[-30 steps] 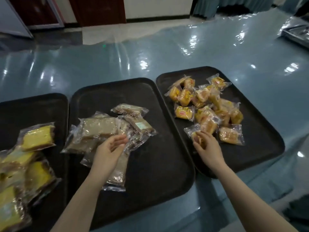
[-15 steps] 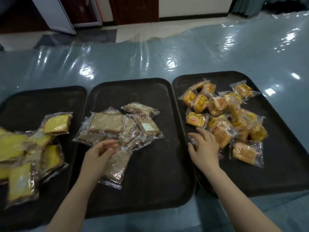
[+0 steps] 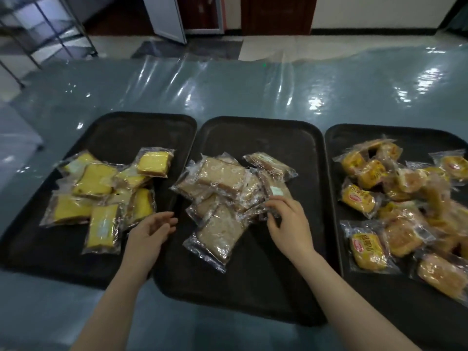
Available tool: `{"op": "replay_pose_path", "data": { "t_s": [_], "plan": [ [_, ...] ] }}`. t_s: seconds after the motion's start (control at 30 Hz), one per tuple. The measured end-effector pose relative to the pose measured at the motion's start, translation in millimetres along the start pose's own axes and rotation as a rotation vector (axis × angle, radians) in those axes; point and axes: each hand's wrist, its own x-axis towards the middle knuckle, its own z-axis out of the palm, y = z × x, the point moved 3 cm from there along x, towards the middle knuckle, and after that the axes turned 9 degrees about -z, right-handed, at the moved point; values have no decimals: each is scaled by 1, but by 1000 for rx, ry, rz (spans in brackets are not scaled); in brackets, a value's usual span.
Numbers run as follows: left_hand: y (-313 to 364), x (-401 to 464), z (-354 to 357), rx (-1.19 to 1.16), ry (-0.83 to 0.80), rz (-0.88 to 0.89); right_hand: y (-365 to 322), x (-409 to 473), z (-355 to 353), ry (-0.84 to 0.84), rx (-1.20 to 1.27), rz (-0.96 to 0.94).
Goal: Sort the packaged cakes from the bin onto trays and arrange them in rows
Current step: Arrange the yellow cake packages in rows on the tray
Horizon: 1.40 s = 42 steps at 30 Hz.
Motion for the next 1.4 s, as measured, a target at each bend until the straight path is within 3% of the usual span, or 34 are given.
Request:
{"op": "replay_pose_path", "data": {
  "t_s": [0.37,0.63,0.97,1.07,1.17,1.27,1.4],
  "plan": [
    [-13,27,-92,-75,99,-26,-90,59,56,-53,60,-152],
    [-17,88,-195,-90,56,7,-175,97,140,-61,1,-214],
    [21,193,-277,63,22,65,-191,172,236,-478,-256,53],
    [19,220,-272,274,-47,13,-187,188,241,-396,-268,65],
    [17,241,-267,463,-65,-30,-187,210,240,-187,-260,89],
    [18,259,-266,467,-86,-55,-190,234,244,-46,-173,210],
    [31,287,-263,413,-82,25,-192,264,266,-45,32,279]
  ]
}}
